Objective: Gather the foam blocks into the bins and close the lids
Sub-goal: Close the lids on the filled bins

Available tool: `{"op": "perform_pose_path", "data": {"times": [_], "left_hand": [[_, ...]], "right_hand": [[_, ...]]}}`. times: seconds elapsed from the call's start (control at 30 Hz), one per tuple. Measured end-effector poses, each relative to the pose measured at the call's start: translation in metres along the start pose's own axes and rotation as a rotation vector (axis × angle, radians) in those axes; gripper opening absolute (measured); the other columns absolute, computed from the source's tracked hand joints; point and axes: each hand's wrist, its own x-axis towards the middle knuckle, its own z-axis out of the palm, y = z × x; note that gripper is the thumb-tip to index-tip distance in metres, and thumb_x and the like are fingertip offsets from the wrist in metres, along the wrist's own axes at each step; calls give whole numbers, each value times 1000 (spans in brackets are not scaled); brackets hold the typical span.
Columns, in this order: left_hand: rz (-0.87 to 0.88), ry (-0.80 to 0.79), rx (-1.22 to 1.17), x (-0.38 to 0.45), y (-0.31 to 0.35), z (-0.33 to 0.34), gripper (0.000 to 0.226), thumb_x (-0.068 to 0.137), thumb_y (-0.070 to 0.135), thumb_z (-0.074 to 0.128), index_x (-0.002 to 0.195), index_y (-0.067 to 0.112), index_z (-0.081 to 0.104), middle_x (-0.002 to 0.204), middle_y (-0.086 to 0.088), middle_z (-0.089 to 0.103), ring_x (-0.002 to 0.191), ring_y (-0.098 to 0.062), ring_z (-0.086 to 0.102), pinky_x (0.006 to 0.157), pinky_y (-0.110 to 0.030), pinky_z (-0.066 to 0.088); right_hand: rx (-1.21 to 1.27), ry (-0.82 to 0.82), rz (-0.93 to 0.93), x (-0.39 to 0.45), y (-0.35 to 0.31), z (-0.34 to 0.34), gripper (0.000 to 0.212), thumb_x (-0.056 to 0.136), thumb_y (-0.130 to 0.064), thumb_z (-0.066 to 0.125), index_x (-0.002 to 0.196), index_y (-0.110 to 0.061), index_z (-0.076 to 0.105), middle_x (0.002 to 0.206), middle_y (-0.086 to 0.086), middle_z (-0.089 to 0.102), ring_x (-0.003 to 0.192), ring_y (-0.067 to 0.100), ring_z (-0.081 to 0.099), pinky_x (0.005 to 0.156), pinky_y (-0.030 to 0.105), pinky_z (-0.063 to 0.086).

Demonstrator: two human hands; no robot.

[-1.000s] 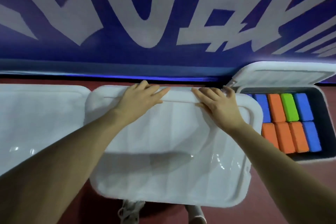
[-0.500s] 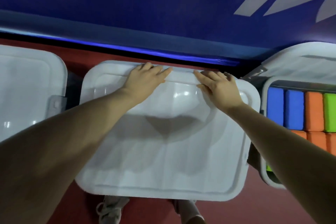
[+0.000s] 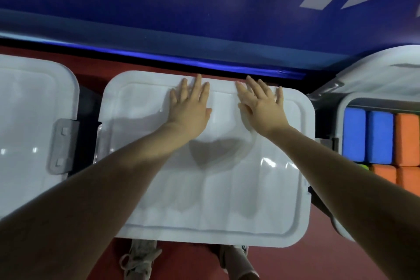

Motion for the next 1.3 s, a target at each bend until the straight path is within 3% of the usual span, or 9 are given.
{"op": "perform_pose_path", "data": {"times": [0.2,0.53,0.67,0.8,0.9,0.97,1.03,1.17,1.3], "left_hand": [[64,-38,-85,-42,24,0,61,102,37,30,153,19,2,161,-4,-5,147,-28,0,116,-45,8],[389,-182,-11,-51,121,7,62,100,43,36,153,25,8,161,1,-10,147,-26,-9,116,-46,0],[419,-202,0,-50,172,22,72,96,46,45,153,26,6,160,1,-13,146,-31,-13,115,-52,-1],[348,-216,116,-50,185,40,96,87,59,54,152,29,-9,157,1,-24,144,-34,-17,109,-66,4],[323,-189,178,-50,184,46,101,82,65,55,151,31,-12,157,2,-24,145,-32,-15,105,-71,8],[305,-203,191,-49,187,45,101,82,66,54,150,33,-13,157,3,-25,145,-31,-16,105,-72,8],[289,-219,183,-47,190,44,101,81,66,55,150,35,-12,157,4,-25,145,-30,-17,106,-72,8],[280,-210,145,-44,189,48,102,79,66,58,150,37,-8,157,8,-23,145,-27,-17,106,-71,8],[288,-205,159,-43,187,49,102,79,67,57,150,38,-10,157,8,-24,145,-27,-19,106,-70,7]], "right_hand": [[178,137,135,-78,22,13,47,96,-17,51,142,-10,44,146,12,43,129,34,42,104,48,28],[252,10,583,-179,92,42,58,96,-38,49,149,-21,32,156,7,27,139,33,23,111,49,18],[264,-18,531,-178,98,57,53,95,-47,34,144,-28,41,155,8,26,139,35,20,111,48,12],[318,-10,519,-179,96,63,50,100,-43,33,148,-29,32,157,-2,24,138,32,21,109,44,13],[296,-2,396,-178,103,63,69,93,-57,20,151,-20,28,155,2,32,134,32,32,106,42,18],[290,30,344,-171,111,61,77,90,-61,23,151,-15,26,151,4,38,131,32,36,104,38,18],[300,53,344,-157,119,58,83,89,-63,27,152,-10,18,147,6,42,131,31,35,104,37,16],[168,5,297,-132,130,59,94,85,-71,6,153,-6,0,147,9,43,142,25,24,108,40,6],[133,-20,295,-132,133,65,97,83,-73,2,153,-5,-1,148,10,43,142,23,25,111,40,-3]]}}
